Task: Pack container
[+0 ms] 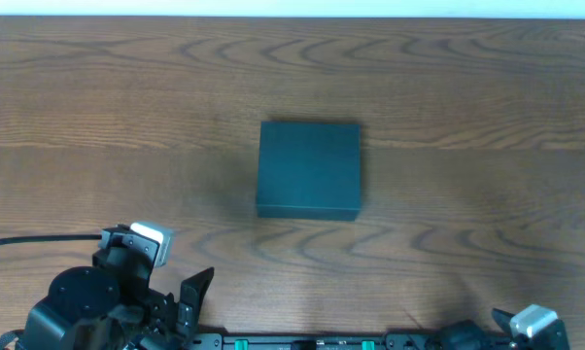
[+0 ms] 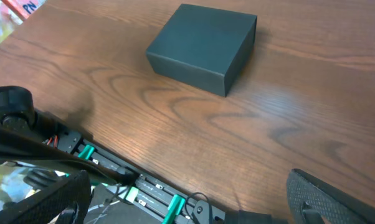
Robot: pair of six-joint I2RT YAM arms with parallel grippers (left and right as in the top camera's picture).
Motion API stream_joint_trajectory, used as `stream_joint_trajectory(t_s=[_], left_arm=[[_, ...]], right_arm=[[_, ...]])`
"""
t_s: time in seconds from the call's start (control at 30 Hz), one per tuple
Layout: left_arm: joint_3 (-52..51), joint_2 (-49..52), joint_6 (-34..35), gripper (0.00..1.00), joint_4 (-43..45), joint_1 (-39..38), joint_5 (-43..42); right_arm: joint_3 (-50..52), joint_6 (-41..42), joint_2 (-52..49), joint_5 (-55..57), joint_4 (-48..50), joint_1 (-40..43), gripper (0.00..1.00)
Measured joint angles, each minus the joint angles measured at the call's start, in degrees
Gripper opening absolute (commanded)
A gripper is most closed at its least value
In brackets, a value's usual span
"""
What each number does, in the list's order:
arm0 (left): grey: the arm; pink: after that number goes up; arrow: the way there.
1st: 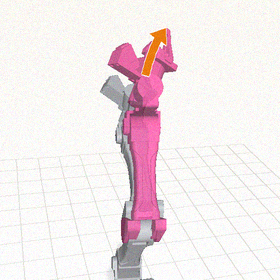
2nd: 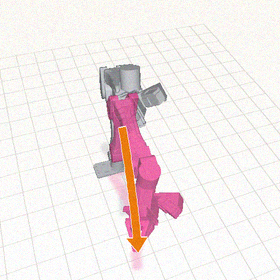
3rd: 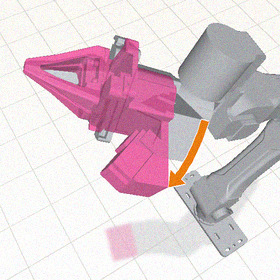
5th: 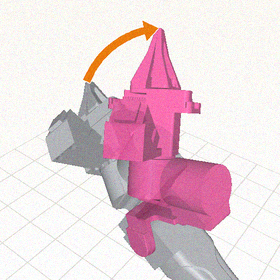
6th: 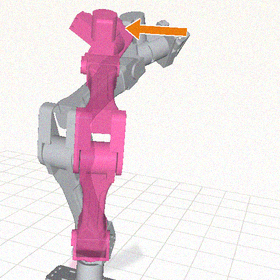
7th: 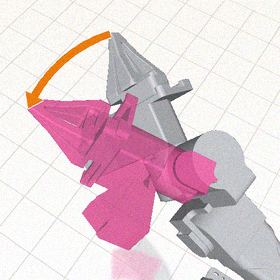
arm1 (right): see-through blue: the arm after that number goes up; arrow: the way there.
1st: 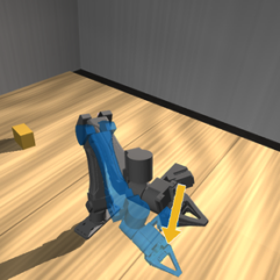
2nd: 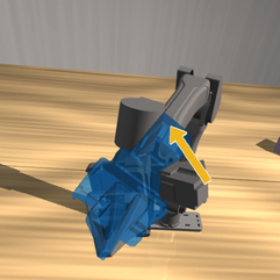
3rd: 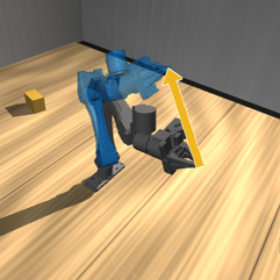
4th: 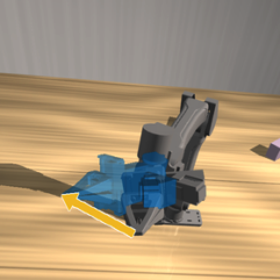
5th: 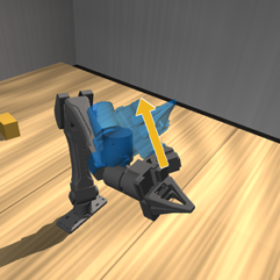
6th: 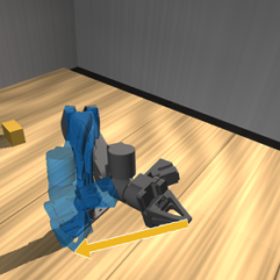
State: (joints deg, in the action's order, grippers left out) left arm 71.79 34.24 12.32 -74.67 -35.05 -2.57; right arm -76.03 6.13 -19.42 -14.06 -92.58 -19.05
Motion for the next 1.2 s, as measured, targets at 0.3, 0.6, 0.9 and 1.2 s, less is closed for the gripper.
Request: stream_joint_trajectory(t_s=[0.3,0.6,0.9,1.2], left_arm=[[-0.2,0.0,0.2,0.95,-1.9,0.0,0.0],[-12.0,-7.9,1.0,0.96,-1.1,13.0,-0.1],[-13.5,-21.1,2.6,0.95,-0.5,25.5,-0.1],[-17.6,-22.9,3.1,0.95,0.5,28.4,-0.7]], right_arm=[[0.0,0.0,0.0,0.0,0.0,0.0,0.99],[0.6,0.1,0.1,0.1,-0.2,8.2,0.99],[8.3,0.4,7.1,0.2,-0.2,16.6,0.99],[17.0,0.4,17.2,0.2,-0.2,18.6,0.99]])
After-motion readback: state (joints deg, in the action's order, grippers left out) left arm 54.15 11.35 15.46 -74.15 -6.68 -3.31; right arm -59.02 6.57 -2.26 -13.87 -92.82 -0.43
